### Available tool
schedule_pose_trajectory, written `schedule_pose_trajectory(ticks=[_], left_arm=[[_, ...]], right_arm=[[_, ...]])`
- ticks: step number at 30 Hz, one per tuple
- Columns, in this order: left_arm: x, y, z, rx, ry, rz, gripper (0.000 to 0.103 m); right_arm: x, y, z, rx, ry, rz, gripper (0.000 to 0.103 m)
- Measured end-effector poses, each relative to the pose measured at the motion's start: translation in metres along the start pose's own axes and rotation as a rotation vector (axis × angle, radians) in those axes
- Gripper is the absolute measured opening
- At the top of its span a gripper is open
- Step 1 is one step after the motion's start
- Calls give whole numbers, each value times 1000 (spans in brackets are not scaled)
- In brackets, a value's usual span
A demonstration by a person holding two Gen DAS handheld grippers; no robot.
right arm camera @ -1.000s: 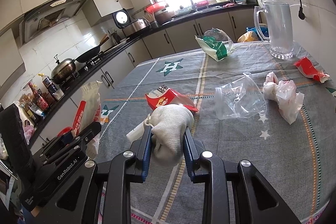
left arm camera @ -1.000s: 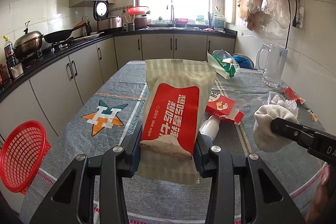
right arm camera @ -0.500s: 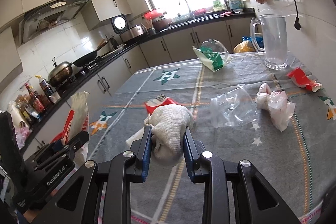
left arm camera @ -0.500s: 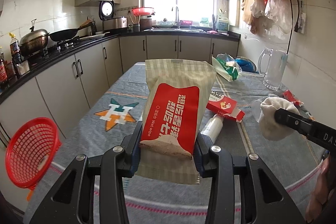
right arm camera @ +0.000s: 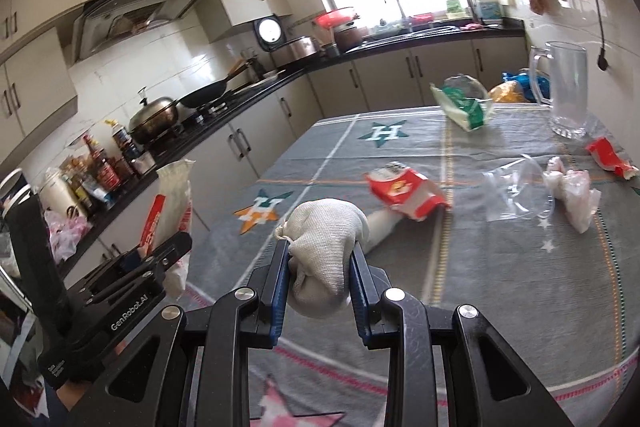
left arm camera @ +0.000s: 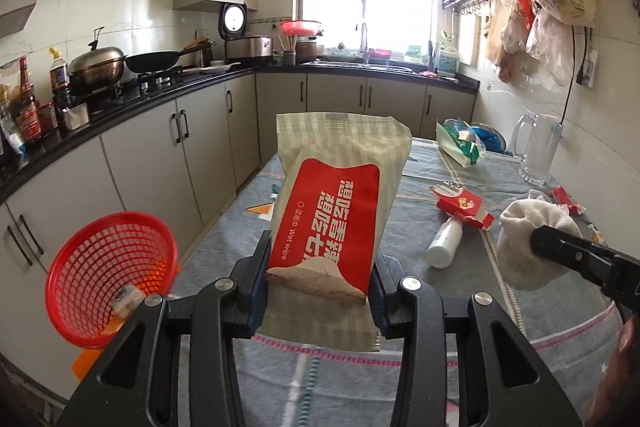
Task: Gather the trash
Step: 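Carry the wet-wipe pack and cloth bundle to the red basket and release both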
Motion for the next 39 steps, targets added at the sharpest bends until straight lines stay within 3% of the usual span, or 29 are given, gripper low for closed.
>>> schedule_pose_trajectory(ticks=[13, 27, 39], left_arm=[[-58, 4, -13, 5, -44, -75, 40], [-145, 18, -21, 0, -121, -196, 40], [-208, 36, -15, -29, -188, -281, 40]], right_arm=[[-63, 14, 27, -72, -66, -71, 30], [-134, 26, 74, -158, -131, -140, 30], [-177, 29, 113, -227, -184, -146, 30]])
Point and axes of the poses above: each gripper's, at about its wrist camera, not at the fingertips, and z roughly the way its jaws point, x to its right, y to its underside, the point moved 5 cm from there along z, roughly the way its jaws point, and after that the axes turned 4 degrees about x, right-handed, at the moved point
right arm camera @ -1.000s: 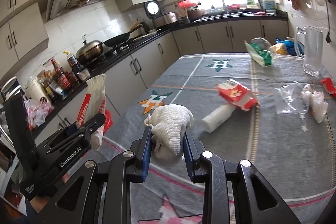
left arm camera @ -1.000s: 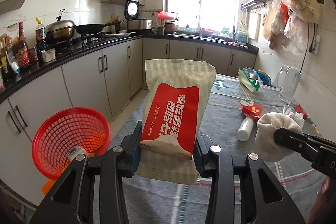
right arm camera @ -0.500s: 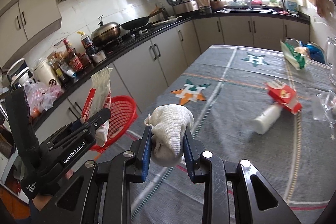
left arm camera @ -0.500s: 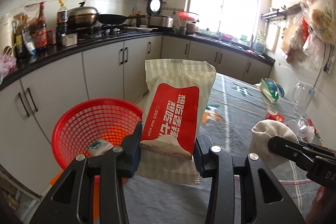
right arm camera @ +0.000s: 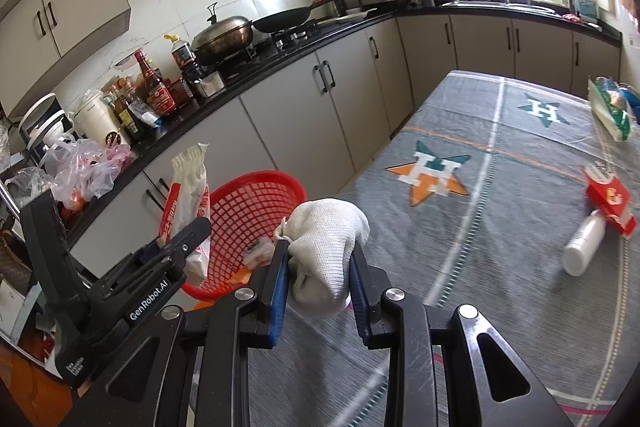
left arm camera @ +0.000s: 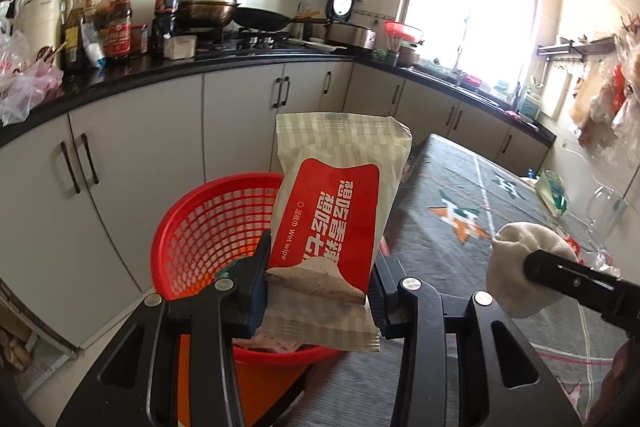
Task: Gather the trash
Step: 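Carry the wet-wipe pack and cloth bundle to the red basket and release both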
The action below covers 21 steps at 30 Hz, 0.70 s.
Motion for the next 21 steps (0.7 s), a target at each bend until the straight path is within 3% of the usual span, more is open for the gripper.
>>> schedule_pose_trajectory(ticks=[10, 21], left_arm=[[-56, -1, 20, -34, -51, -98, 40], [-75, 6, 39, -78, -61, -105, 40]], right_arm=[[-33, -12, 36, -51, -46, -14, 31], [-57, -14, 92, -123, -77, -14, 32]])
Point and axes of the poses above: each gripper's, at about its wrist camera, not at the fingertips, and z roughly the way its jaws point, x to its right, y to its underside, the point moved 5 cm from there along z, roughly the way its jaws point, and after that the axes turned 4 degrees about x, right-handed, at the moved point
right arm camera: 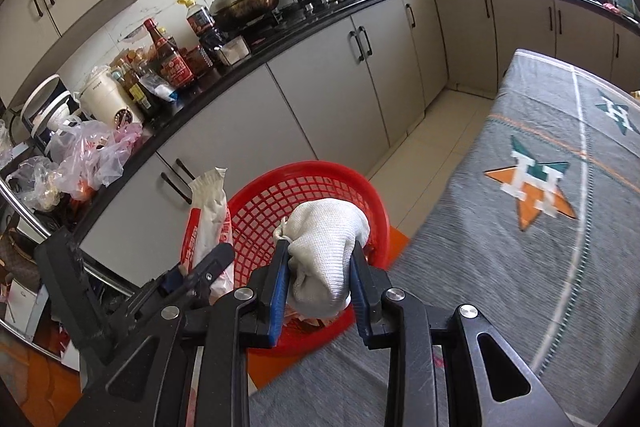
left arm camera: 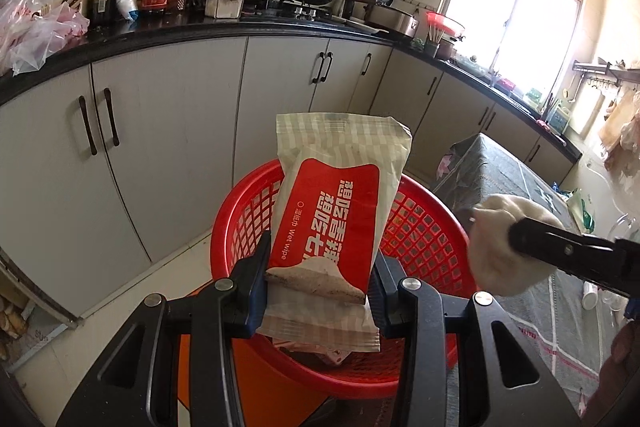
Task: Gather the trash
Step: 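Carry the wet-wipe pack and cloth bundle to the red basket and release both, then move both tools back over the table toward the bottle and carton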
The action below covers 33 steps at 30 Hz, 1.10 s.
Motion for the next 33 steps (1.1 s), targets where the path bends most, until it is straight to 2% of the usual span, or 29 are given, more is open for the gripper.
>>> schedule_pose_trajectory(ticks=[3, 7, 10, 19, 33], left_arm=[[1, -1, 3, -2, 11, 11, 40], [3, -3, 5, -9, 18, 9, 48], [4, -3, 5, -7, 18, 10, 48], [16, -5, -10, 8, 38, 19, 49], [92, -3, -43, 39, 105, 150, 55]], right_arm=[[-1, -2, 12, -11, 16, 4, 37], [0, -4, 19, -12, 13, 18, 44], [3, -5, 17, -6, 13, 17, 44], [20, -6, -17, 49, 11, 45, 44], [66, 13, -80, 100, 49, 100, 45]])
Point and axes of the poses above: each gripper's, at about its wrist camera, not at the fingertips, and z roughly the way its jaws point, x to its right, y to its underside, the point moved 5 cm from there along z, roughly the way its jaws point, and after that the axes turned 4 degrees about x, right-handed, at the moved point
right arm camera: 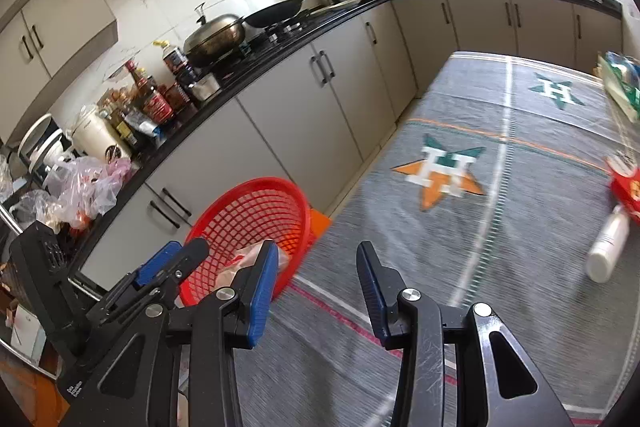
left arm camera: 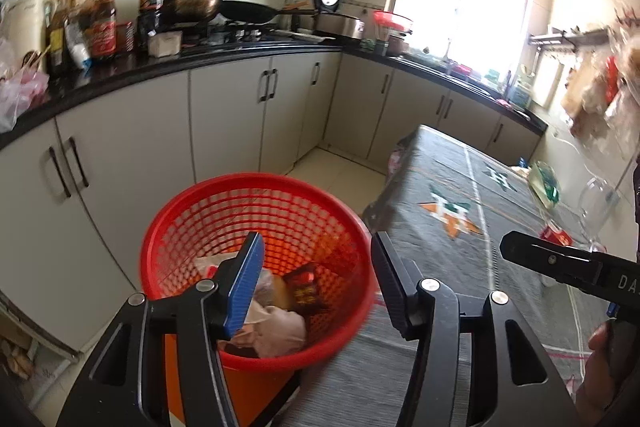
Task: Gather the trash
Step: 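Move both tools back over the table toward the bottle and carton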
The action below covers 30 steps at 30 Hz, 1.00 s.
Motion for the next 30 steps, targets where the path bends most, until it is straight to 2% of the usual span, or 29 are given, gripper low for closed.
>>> schedule_pose_trajectory(ticks=[9, 14, 22, 25, 30], left_arm=[[68, 3, -8, -17, 54, 125, 56], [115, 9, -12, -41, 108, 199, 58], [209, 18, 3, -184, 287, 314, 68], [246, 24, 20, -240, 332, 361, 72], [294, 42, 59, -370, 416, 415, 72]], right_arm=[[58, 2, -50, 68, 40, 83, 45], [99, -4, -83, 117, 81, 133, 45], [203, -27, -145, 233, 161, 305, 45], [248, -21, -157, 259, 139, 411, 47], [277, -10, -156, 247, 101, 505, 47]])
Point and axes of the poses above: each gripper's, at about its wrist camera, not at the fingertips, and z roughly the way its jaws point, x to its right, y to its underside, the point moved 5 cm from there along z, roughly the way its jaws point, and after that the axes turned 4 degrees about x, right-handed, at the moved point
